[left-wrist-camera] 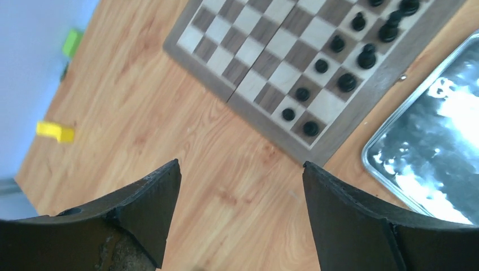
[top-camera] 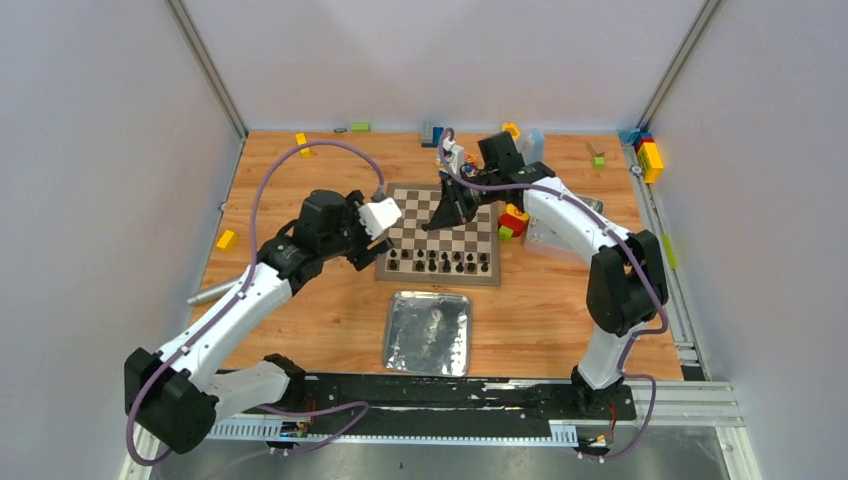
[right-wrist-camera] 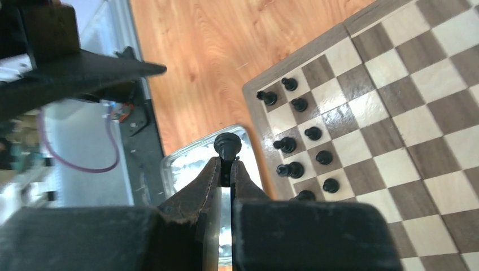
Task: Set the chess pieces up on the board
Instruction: Pick up the chess piece from the storage box, then place the chess piece on the chessboard.
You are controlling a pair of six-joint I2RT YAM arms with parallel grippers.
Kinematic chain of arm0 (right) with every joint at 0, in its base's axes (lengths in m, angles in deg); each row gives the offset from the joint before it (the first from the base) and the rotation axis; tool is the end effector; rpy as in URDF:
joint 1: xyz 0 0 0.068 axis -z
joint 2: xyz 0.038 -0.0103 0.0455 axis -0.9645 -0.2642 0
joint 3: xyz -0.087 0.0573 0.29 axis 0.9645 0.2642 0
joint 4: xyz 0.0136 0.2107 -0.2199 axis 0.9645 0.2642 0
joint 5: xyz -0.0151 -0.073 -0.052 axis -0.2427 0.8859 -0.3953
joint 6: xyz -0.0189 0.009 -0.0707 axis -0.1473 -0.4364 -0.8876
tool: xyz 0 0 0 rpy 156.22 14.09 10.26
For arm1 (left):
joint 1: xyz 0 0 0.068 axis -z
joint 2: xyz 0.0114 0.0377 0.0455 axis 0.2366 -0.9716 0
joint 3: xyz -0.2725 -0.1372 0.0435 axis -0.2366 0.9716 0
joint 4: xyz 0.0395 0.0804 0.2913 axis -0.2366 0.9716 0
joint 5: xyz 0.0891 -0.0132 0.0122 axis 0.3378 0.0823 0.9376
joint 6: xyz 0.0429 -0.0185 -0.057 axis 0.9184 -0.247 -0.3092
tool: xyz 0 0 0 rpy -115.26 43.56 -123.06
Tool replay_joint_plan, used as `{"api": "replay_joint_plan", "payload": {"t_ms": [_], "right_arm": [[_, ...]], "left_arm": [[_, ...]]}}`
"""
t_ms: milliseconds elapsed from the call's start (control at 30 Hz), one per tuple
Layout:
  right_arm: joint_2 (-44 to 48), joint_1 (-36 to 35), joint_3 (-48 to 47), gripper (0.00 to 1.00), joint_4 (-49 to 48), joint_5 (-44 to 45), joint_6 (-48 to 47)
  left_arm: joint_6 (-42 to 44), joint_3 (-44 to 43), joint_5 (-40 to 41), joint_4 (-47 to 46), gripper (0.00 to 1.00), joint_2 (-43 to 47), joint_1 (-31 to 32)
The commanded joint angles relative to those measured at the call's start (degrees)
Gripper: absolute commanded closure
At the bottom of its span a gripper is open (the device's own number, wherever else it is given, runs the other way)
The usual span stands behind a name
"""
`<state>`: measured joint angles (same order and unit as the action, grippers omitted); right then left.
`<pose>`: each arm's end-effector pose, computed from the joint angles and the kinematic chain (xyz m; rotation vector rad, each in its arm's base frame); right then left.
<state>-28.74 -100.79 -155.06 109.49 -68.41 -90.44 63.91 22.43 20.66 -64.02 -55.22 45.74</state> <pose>0.3890 0.2459 0.2901 -0.9729 2.1641 1.3310 0.2464 -0.1626 0.3131 1.1702 1.8190 -0.1446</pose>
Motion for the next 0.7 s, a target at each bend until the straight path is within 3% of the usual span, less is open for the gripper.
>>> {"api": "replay_joint_plan", "payload": {"t_ms": [0,233,433,667], "right_arm": [[3.1,-6.6,-3.0,1.0,0.4,14.6,-7.7],[-0.6,-18.0,-6.6,1.0,2.1,34.9,-16.8],[-7.8,-23.3,-10.6,1.0,4.9,44.2,-20.6],[-11.5,-24.6,-11.8,1.0,6.4,47.4,-21.9]], "left_arm": [[-7.5,1.1,-5.0,3.5,0.13,2.2,-9.5],[-10.6,-0.6,-12.0,7.6,0.12,3.1,-24.7],[-11.3,-1.9,-15.5,9.7,0.12,2.9,-36.2],[-11.2,-1.4,-17.7,10.1,0.12,3.7,-39.7]]}}
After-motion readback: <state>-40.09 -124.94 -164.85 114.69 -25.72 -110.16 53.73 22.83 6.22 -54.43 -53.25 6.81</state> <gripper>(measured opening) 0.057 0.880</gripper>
